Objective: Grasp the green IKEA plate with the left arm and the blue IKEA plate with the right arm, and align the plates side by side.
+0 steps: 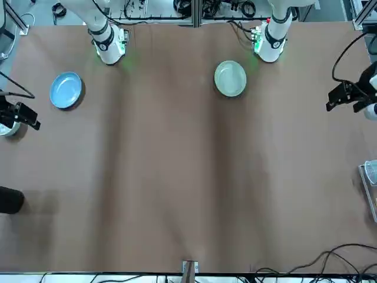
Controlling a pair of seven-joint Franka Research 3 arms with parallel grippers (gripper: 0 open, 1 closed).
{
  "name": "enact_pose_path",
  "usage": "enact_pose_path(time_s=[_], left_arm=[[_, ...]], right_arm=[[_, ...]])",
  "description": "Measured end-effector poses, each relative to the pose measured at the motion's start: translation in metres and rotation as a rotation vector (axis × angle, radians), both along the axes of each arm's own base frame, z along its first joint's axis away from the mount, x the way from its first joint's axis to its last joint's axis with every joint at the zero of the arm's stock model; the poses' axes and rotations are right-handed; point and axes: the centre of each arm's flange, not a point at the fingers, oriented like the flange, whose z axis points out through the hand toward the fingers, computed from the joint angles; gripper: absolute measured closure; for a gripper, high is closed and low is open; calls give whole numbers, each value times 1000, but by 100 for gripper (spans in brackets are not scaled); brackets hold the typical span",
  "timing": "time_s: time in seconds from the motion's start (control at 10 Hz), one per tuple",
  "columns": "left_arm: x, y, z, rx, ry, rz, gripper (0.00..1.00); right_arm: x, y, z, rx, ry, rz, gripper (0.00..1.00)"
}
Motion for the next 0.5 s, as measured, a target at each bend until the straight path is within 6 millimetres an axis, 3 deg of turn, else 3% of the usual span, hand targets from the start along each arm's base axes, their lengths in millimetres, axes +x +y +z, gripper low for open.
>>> enact_pose_path(time_s=[0.5], left_arm=[[-18,2,21,-2,-11,-26,0]], right_arm=[[0,-1,0,-1,0,-3,0]])
